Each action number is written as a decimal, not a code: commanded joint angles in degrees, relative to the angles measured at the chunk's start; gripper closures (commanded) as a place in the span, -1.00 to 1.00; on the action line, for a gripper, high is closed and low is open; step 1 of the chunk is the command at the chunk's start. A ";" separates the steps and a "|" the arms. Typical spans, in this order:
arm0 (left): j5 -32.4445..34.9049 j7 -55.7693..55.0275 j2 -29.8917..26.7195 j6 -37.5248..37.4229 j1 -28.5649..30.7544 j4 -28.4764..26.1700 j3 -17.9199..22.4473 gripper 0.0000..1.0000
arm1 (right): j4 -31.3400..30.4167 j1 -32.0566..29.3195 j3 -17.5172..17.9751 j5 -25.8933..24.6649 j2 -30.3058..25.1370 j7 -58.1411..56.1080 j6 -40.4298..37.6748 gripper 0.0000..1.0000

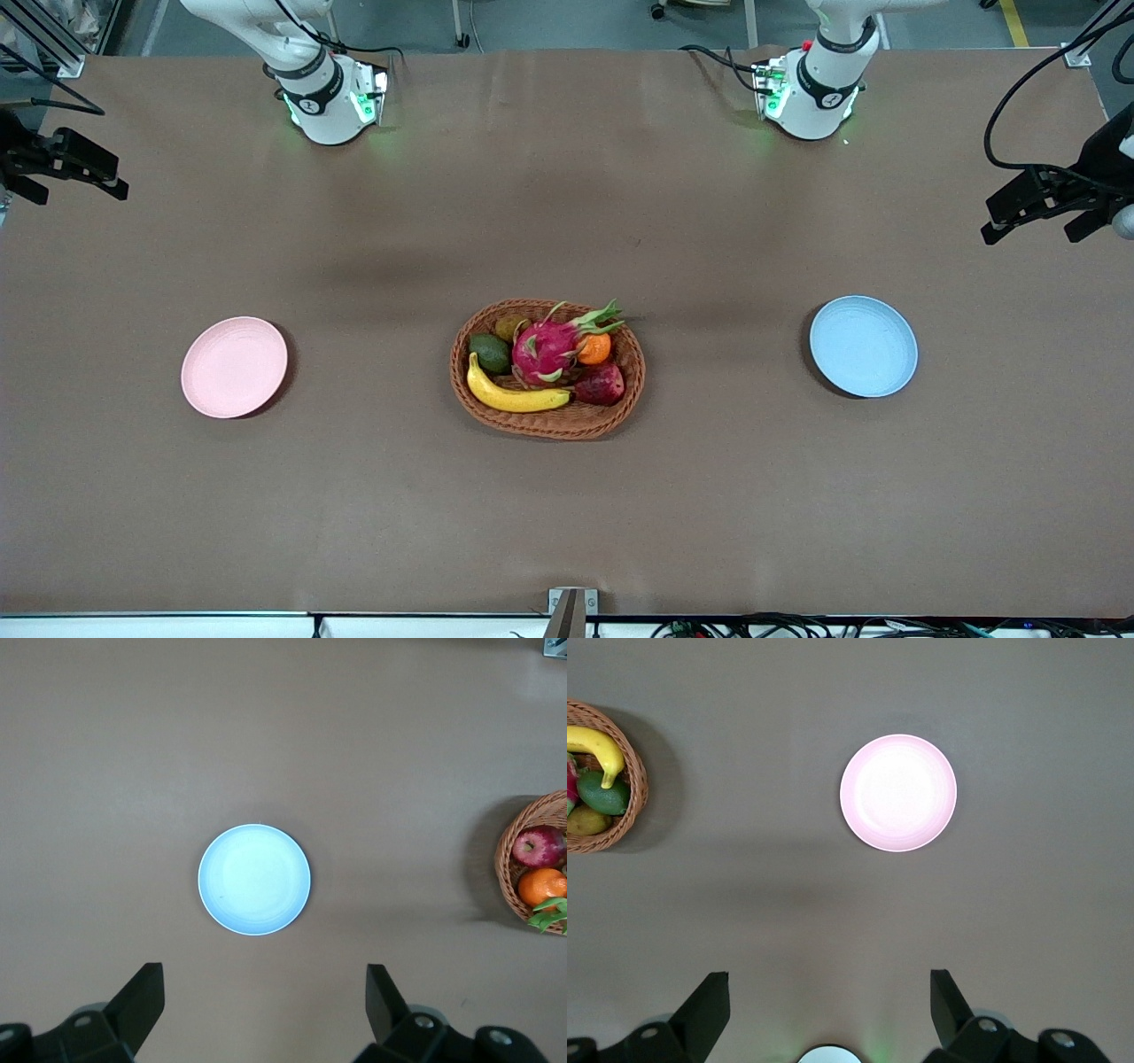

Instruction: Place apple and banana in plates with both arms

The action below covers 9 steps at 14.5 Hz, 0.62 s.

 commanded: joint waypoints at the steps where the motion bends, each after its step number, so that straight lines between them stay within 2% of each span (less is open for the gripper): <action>1: -0.09 1.03 -0.43 -0.02 -0.05 0.26 0.00 -1.00 | -1.56 -0.83 0.79 -1.06 -1.57 0.52 0.61 -1.00; 9: -0.70 0.07 -0.08 -0.02 -0.05 0.26 -0.08 -1.00 | -1.56 -0.83 0.70 -1.06 -1.57 0.43 0.44 -1.00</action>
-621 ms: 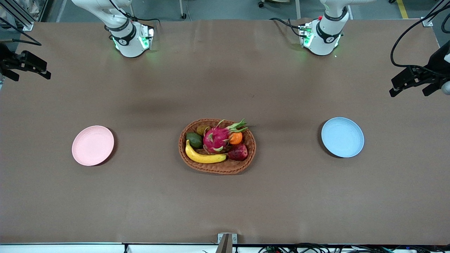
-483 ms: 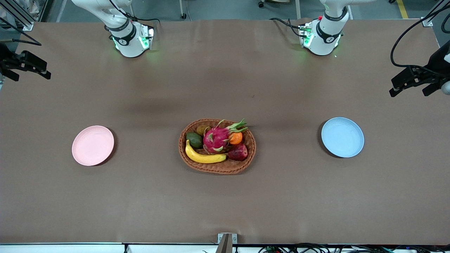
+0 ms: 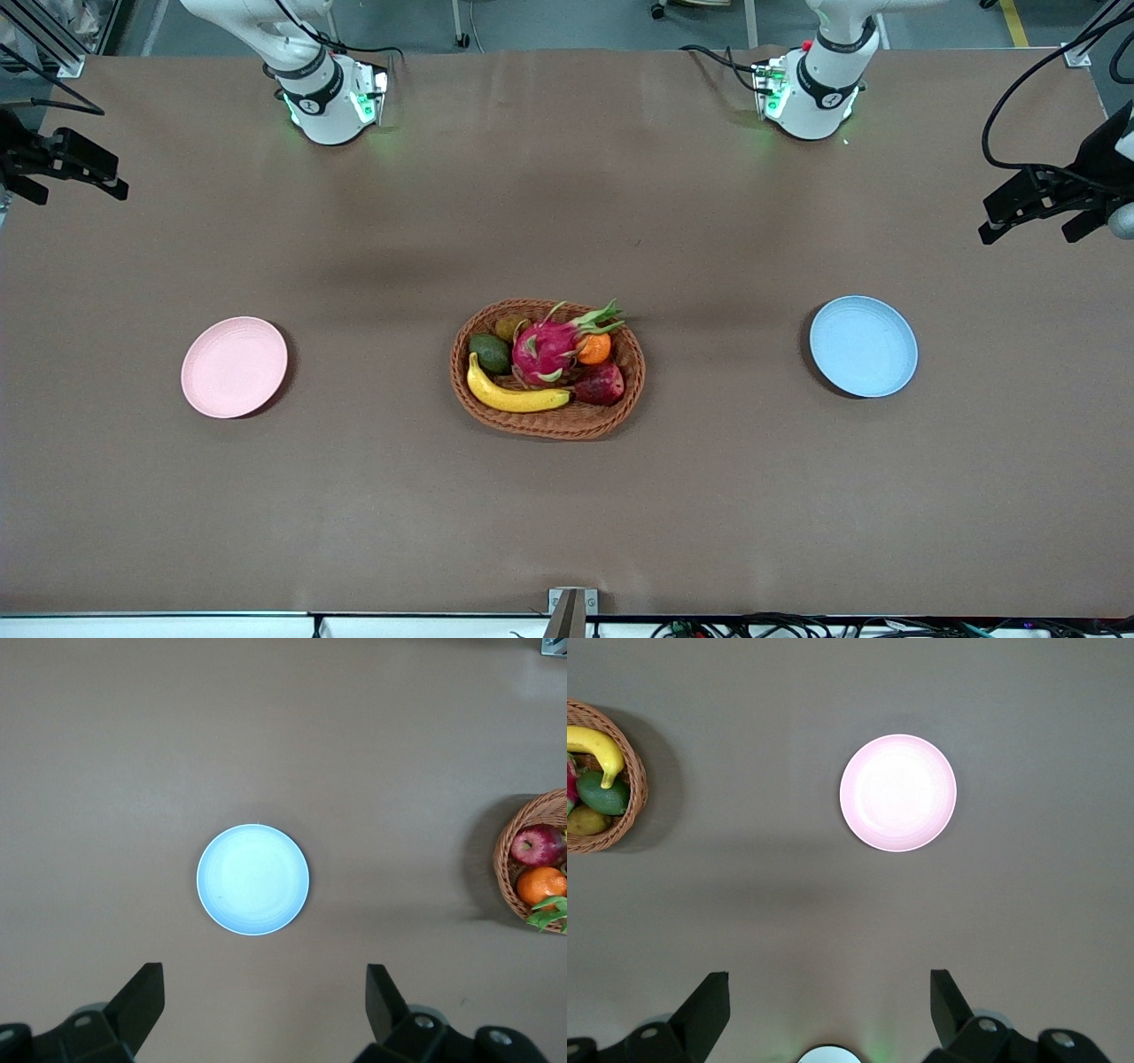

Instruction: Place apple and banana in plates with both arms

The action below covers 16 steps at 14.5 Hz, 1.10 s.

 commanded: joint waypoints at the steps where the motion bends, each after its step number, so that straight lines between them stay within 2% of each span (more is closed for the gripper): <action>1: -0.70 -0.18 -0.09 -0.02 -0.25 0.26 0.02 -1.00 | -1.56 -0.92 0.79 -1.02 -1.48 0.43 0.52 -1.00; 6: -1.23 -7.91 2.35 0.25 -2.19 0.35 -3.13 -1.00 | -1.30 -0.83 0.79 -1.02 -1.39 0.35 0.34 -1.00; 10: -1.14 -18.61 11.92 0.95 -3.76 3.15 -10.16 -1.00 | 0.37 -0.74 0.79 -0.94 -0.95 0.52 0.25 -1.00; 13: -0.97 -28.46 19.66 5.59 -9.03 6.06 -10.61 -1.00 | 0.37 -1.00 0.70 -1.20 0.36 0.70 1.31 -1.00; 16: -0.97 -36.28 25.11 13.75 -12.90 6.50 -10.61 -1.00 | 1.60 -1.71 0.26 -1.29 6.50 0.43 3.75 -1.00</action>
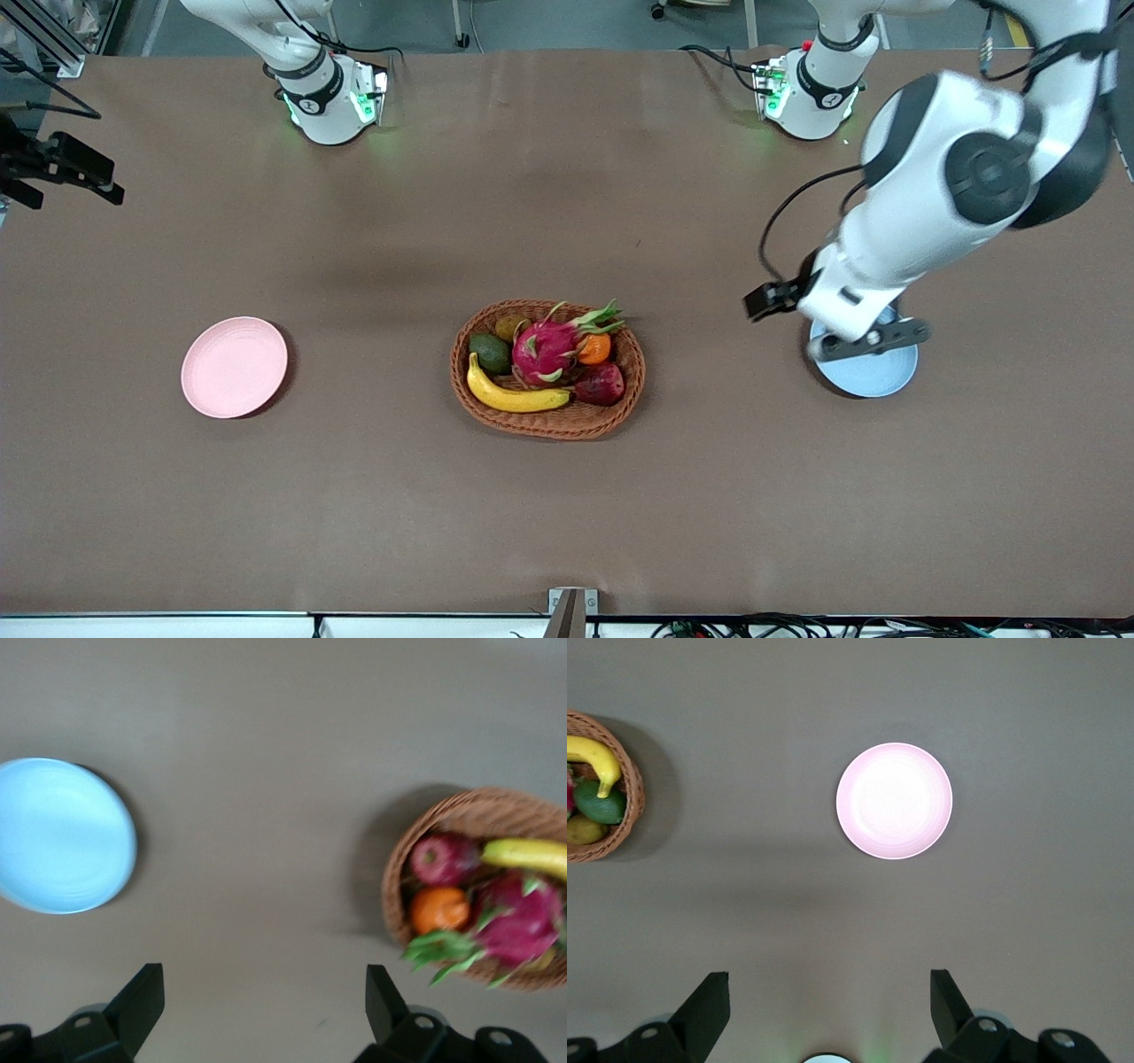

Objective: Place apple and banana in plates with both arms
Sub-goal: 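Reach the left gripper to the red apple while the right gripper reaches the banana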

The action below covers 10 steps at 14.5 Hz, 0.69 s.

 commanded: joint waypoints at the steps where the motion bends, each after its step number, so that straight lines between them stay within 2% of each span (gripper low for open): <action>1: -0.21 -7.39 5.43 6.00 -3.56 2.97 0.27 -1.00 | 1.43 -1.82 0.44 -1.11 6.86 0.25 3.63 -1.00; 2: -0.21 -11.95 8.06 11.51 -5.23 2.97 0.27 -1.00 | 1.95 -2.08 0.44 -1.02 8.97 0.07 5.04 -1.00; 5: -0.04 -17.69 13.00 22.26 -9.19 3.15 0.53 -1.00 | 1.43 -0.25 0.88 0.47 9.35 3.22 6.01 -1.00; 8: 0.14 -20.60 18.00 27.82 -12.09 5.51 0.71 -1.00 | 1.34 7.99 0.97 0.91 11.88 21.37 9.43 -1.00; 10: 0.14 -21.57 20.99 30.01 -13.58 7.01 1.23 -1.00 | 1.34 12.22 0.97 1.09 14.34 27.64 12.24 -1.00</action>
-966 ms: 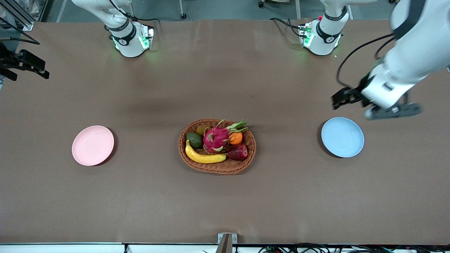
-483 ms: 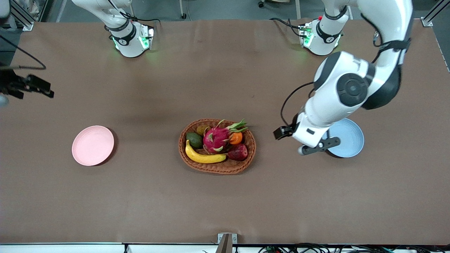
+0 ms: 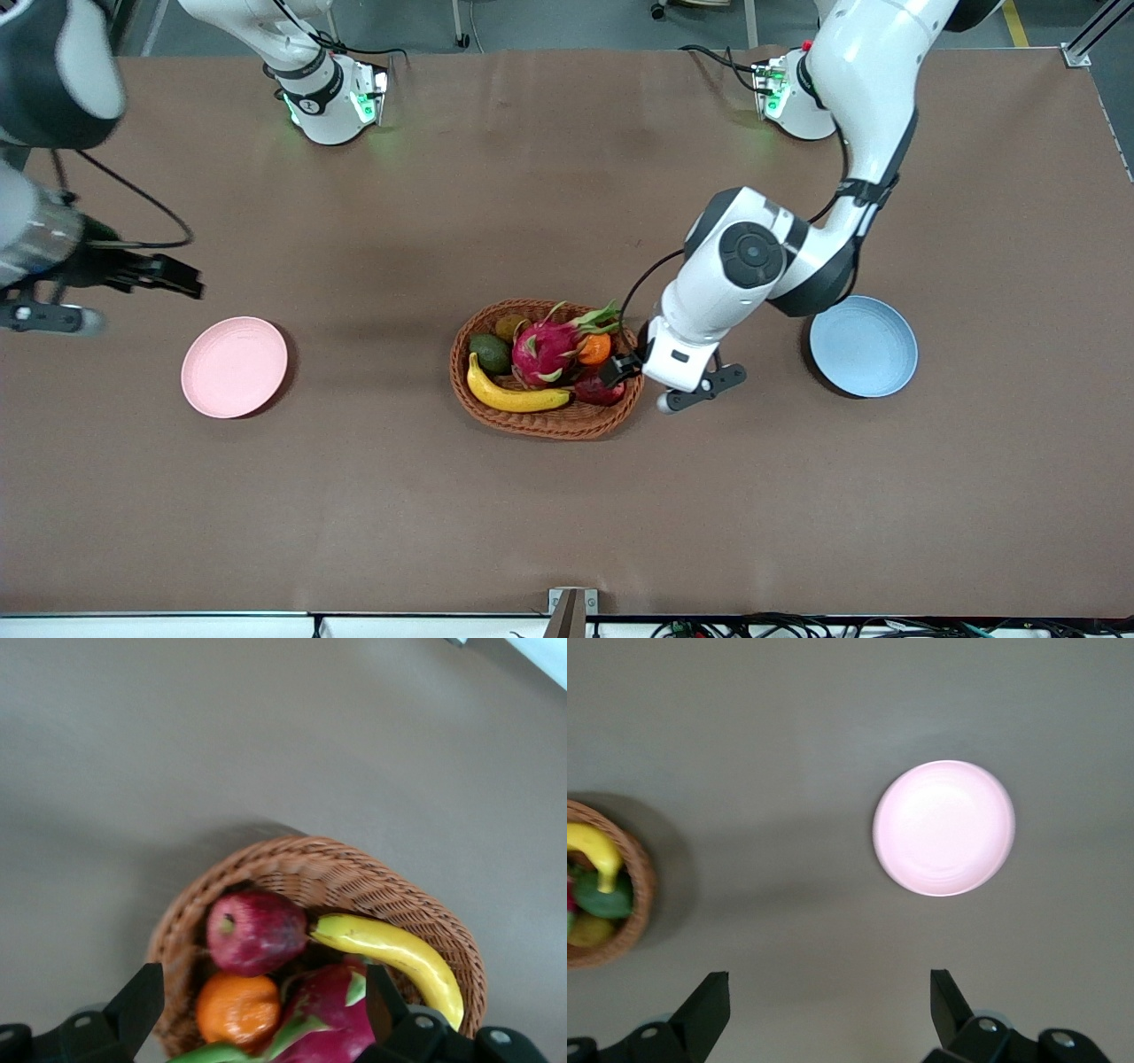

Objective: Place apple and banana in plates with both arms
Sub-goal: 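Reach the left gripper to the red apple while the right gripper reaches the banana, then close the left gripper on the apple while the right gripper grasps the banana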

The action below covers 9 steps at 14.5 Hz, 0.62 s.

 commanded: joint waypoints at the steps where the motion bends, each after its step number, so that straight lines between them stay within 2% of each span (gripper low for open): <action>1: 0.14 -1.60 4.39 2.14 -2.73 3.97 1.95 -1.00 | 0.71 5.36 -0.20 1.74 4.20 10.62 3.83 -1.00; 4: -0.12 -1.95 6.50 4.43 -6.34 3.88 5.56 -1.00 | 0.71 9.32 -0.20 6.93 9.03 16.89 9.72 -1.00; 6: -0.21 -4.31 8.35 6.27 -6.70 4.23 5.92 -1.00 | 0.71 11.96 -0.20 7.29 11.67 17.68 13.50 -1.00; 9: -0.04 -6.35 10.38 8.65 -7.93 4.59 6.44 -1.00 | 0.71 15.91 -0.29 7.20 15.10 25.23 19.13 -1.00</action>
